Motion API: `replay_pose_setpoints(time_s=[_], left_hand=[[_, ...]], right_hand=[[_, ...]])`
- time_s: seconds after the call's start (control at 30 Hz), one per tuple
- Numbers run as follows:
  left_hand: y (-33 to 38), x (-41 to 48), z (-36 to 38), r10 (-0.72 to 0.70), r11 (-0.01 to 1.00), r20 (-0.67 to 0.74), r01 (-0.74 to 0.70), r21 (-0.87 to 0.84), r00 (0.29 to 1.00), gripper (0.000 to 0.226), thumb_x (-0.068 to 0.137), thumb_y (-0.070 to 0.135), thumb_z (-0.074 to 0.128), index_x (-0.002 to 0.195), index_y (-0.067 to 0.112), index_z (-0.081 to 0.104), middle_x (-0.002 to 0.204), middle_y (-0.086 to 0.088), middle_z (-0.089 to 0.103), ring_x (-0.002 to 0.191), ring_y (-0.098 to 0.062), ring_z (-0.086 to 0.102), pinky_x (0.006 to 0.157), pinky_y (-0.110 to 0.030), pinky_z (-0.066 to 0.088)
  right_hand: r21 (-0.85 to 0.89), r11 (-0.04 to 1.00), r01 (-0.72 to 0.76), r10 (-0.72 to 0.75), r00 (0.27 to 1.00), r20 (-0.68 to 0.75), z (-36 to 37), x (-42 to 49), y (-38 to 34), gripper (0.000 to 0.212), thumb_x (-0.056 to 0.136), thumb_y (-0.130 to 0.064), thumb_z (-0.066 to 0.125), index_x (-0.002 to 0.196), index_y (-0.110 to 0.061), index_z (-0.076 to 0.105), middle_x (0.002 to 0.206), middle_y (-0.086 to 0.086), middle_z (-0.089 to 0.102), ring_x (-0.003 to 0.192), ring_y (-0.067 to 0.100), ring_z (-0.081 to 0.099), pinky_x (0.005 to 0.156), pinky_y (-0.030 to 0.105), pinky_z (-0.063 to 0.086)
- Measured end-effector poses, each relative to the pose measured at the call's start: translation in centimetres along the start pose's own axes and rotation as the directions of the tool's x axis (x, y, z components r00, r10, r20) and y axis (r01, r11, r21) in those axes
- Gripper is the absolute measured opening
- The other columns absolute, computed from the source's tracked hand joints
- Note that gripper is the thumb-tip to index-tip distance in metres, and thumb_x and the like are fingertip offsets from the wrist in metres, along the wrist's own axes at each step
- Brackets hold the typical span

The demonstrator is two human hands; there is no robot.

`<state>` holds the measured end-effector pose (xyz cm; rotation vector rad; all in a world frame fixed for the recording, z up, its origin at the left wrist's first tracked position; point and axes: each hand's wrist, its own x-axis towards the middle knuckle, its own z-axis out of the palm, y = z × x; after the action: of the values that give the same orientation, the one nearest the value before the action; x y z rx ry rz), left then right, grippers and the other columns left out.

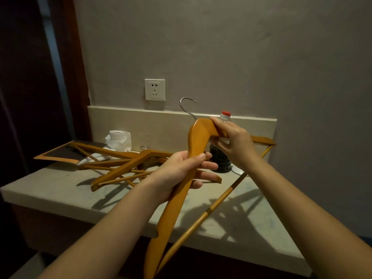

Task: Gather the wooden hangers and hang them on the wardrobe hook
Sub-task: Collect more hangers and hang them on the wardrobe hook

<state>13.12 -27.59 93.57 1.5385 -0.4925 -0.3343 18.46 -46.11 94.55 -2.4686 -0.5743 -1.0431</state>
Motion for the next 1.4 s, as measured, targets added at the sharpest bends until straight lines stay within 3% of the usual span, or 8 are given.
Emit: replay_pose_setpoints(time_s=[0.23,0.37,0.53,0.73,0.9,1.13,1.27,1.4], left_hand=[[1.9,-2.2,-3.3,0.088,0.996,-0.19,-0.088,0.007,0.978,0.02,0.093,0.024,0.05,0.107,0.012,0.058,0.08,0.001,0.066,0.05,-0.004,0.059,0.042,-0.013,0.044],[3.3,-2.6,-5.9,0.126,0.992,-0.342,-0.108,0.069,0.931,0.017,0.094,0.026,0.051,0.096,0.01,0.056,0.07,0.001,0.057,0.045,-0.004,0.051,0.042,-0.015,0.043],[4.2,-2.3,-11.4,0.262,0.944,-0.465,-0.125,0.305,0.846,0.012,0.095,0.025,0.049,0.098,0.014,0.054,0.074,0.001,0.058,0.045,-0.002,0.053,0.044,-0.016,0.046],[3.5,-0.3,-18.0,0.254,0.925,-0.495,-0.059,0.376,0.831,0.005,0.096,0.023,0.046,0.095,0.022,0.051,0.081,0.0,0.06,0.054,-0.006,0.053,0.048,-0.016,0.047],[3.1,0.4,-24.1,0.252,0.919,-0.476,-0.054,0.391,0.842,0.005,0.096,0.022,0.046,0.096,0.023,0.051,0.08,-0.001,0.06,0.049,-0.004,0.054,0.048,-0.015,0.048],[1.7,0.6,-29.6,0.247,0.928,-0.422,-0.088,0.362,0.872,0.008,0.096,0.022,0.047,0.102,0.022,0.052,0.078,0.001,0.061,0.048,-0.004,0.053,0.048,-0.017,0.046],[0.7,0.8,-30.9,0.265,0.922,-0.358,-0.128,0.365,0.895,0.015,0.096,0.023,0.046,0.109,0.02,0.052,0.079,0.002,0.061,0.047,-0.001,0.054,0.048,-0.014,0.046],[-0.2,0.6,-31.6,0.271,0.935,-0.326,-0.167,0.313,0.906,0.016,0.096,0.023,0.046,0.11,0.019,0.052,0.079,0.0,0.061,0.047,-0.002,0.054,0.047,-0.014,0.045]], right_hand=[[-0.029,0.998,0.055,-0.054,0.997,0.047,0.9,1.6,-2.5,0.066,0.089,-0.021,0.06,0.146,-0.029,0.027,0.142,-0.001,0.046,0.134,0.02,0.039,0.113,0.044,0.024],[0.025,0.999,0.038,-0.039,0.999,0.035,2.3,2.3,-4.0,0.056,0.089,-0.022,0.059,0.141,-0.028,0.037,0.14,-0.002,0.048,0.132,0.018,0.04,0.109,0.041,0.031],[0.127,0.984,-0.122,0.089,0.968,0.236,5.5,3.6,-4.8,0.043,0.091,-0.027,0.055,0.133,-0.026,0.047,0.133,-0.003,0.052,0.122,0.014,0.048,0.104,0.039,0.043],[0.176,0.902,-0.394,0.277,0.841,0.464,13.5,6.8,-6.0,0.028,0.092,-0.026,0.055,0.119,-0.019,0.059,0.118,0.001,0.063,0.107,0.014,0.059,0.093,0.033,0.052],[0.092,0.825,-0.558,0.414,0.707,0.573,20.5,9.7,-7.7,0.035,0.094,-0.028,0.052,0.125,-0.011,0.052,0.116,0.006,0.062,0.094,0.012,0.058,0.082,0.025,0.051],[-0.208,0.734,-0.646,0.644,0.565,0.516,26.6,12.4,-8.5,0.039,0.086,-0.055,0.053,0.072,-0.019,0.052,0.075,-0.002,0.058,0.078,0.016,0.062,0.066,0.025,0.05],[-0.311,0.702,-0.64,0.705,0.565,0.429,27.6,13.4,-8.8,0.044,0.078,-0.063,0.059,0.071,-0.02,0.05,0.077,-0.001,0.058,0.077,0.016,0.06,0.072,0.028,0.051],[-0.329,0.699,-0.635,0.707,0.545,0.45,28.0,13.8,-9.1,0.035,0.077,-0.052,0.066,0.075,-0.019,0.055,0.083,0.002,0.064,0.082,0.018,0.064,0.076,0.029,0.055]])
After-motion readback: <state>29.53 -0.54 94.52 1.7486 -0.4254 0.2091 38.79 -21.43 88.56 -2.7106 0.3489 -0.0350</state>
